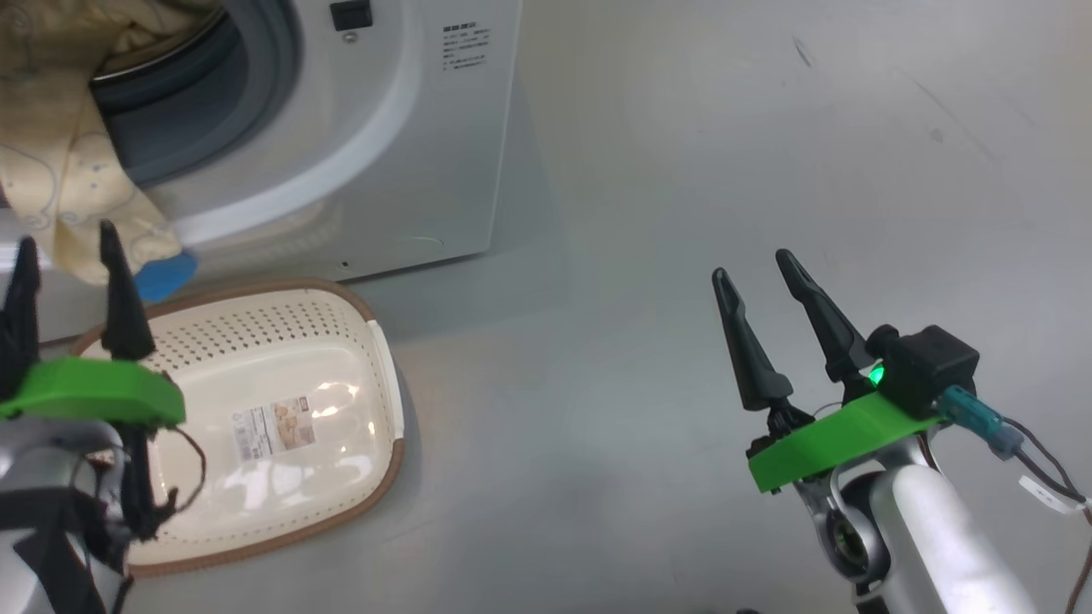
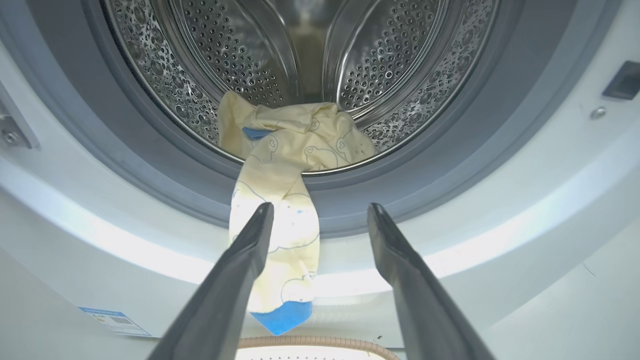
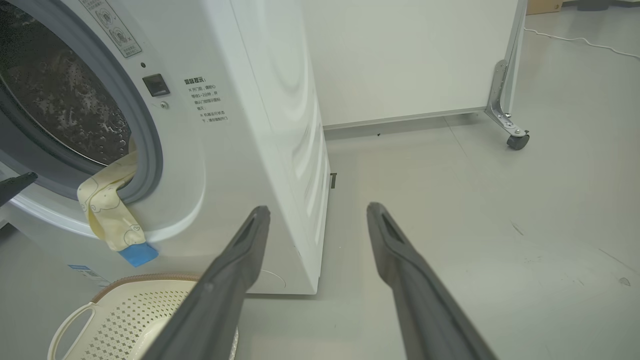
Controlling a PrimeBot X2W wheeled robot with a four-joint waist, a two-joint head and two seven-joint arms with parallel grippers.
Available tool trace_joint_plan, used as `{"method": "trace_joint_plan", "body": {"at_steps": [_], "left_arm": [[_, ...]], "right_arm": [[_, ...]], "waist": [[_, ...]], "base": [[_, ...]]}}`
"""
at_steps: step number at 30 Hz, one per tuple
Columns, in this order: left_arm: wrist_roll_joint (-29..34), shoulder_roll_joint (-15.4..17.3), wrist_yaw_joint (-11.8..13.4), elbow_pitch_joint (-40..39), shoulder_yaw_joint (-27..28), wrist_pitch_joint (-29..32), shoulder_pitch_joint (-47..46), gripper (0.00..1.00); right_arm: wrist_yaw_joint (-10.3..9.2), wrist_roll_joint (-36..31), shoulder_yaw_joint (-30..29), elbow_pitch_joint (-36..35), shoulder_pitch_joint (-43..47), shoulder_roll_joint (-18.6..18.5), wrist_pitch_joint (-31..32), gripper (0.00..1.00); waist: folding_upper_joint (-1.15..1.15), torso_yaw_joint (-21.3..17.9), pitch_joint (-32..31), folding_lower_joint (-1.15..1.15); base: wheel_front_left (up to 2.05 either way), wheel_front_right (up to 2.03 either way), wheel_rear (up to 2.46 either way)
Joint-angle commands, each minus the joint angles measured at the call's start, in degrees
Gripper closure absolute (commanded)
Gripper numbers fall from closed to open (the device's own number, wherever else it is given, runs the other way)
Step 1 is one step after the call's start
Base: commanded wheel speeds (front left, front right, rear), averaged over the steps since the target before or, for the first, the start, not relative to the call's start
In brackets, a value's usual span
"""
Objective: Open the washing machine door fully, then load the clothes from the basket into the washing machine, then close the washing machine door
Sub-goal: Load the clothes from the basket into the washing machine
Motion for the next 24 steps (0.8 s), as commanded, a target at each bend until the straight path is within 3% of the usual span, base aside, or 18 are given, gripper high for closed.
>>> {"method": "trace_joint_plan", "body": {"at_steps": [1,10,24], "left_arm": [[0.5,1.6,8.2,-2.6,2.0,-0.6,0.5,0.00],[1.1,-1.8,11.1,-10.9,2.4,-1.2,13.5,0.00],[3.5,-5.6,10.3,-13.7,-1.5,-1.3,21.5,0.00]], "right_arm": [[0.24,-0.5,0.4,-2.1,0.7,-0.4,0.3,0.00],[0.24,-3.2,-1.0,-3.8,4.7,-0.6,3.8,0.00],[0.24,-4.8,-3.6,-6.7,10.2,-0.7,7.5,0.00]], "waist": [[0.00,1.6,-2.0,0.01],[0.00,5.0,-8.9,0.01],[0.00,9.1,-17.2,0.01]], "base": [[0.00,0.00,0.00],[0.00,0.00,0.00],[0.00,0.00,0.00]]}}
